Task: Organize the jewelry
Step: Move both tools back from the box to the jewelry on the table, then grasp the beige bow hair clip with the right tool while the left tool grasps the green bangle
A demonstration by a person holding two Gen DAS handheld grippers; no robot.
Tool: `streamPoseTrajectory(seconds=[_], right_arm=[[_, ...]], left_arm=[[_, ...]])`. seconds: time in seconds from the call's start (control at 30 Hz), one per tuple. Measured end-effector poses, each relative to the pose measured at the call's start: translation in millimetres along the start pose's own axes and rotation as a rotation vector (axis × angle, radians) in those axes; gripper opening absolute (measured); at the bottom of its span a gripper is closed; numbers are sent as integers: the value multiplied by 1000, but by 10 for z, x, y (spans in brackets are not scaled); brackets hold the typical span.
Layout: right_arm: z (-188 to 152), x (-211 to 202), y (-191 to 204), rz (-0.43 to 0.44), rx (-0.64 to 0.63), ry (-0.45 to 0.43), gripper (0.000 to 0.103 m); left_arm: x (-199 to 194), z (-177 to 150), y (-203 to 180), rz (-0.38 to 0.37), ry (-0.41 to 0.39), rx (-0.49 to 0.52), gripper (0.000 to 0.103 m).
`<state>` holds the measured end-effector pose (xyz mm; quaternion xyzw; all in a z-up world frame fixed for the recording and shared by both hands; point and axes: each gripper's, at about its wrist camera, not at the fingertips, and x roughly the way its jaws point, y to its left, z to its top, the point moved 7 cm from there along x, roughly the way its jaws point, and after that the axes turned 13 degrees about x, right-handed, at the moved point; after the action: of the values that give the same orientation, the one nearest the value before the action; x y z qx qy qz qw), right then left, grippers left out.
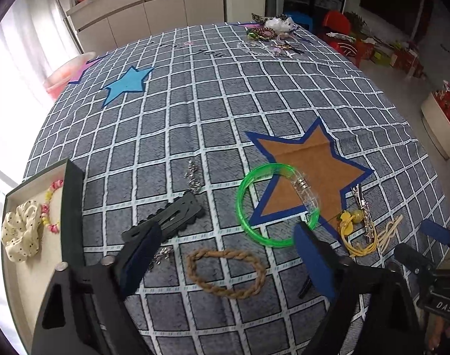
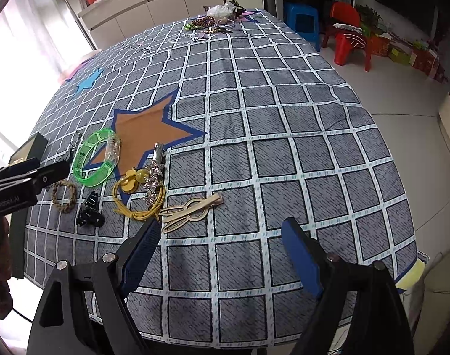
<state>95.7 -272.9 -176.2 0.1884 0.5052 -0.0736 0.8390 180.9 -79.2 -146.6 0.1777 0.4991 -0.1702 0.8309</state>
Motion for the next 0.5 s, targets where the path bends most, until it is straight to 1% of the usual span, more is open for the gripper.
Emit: streamPoseTrajectory(seconds=[0.13,0.2,0.23,0.27,0.37,0.5], right_arm=[[-31,32,-6,3,15,6,86],[-38,41,18,-1,21,-3,86],[-42,51,38,-13,15,-10,86],[-53,71,61,-29,2,-16,83],[-72,110,127,-74,-37,-42,81],[-28,151,183,-107,-59,-88,76]], left_arm=[[95,43,-33,-11,15,8,89],[143,60,-48,-16,22,10,84],[171,68,-55,-20,29,12,78],[197,75,-66,-28,35,13,78],[250,105,-94,-29,39,22,78],[303,139,-143,-41,43,35,78]])
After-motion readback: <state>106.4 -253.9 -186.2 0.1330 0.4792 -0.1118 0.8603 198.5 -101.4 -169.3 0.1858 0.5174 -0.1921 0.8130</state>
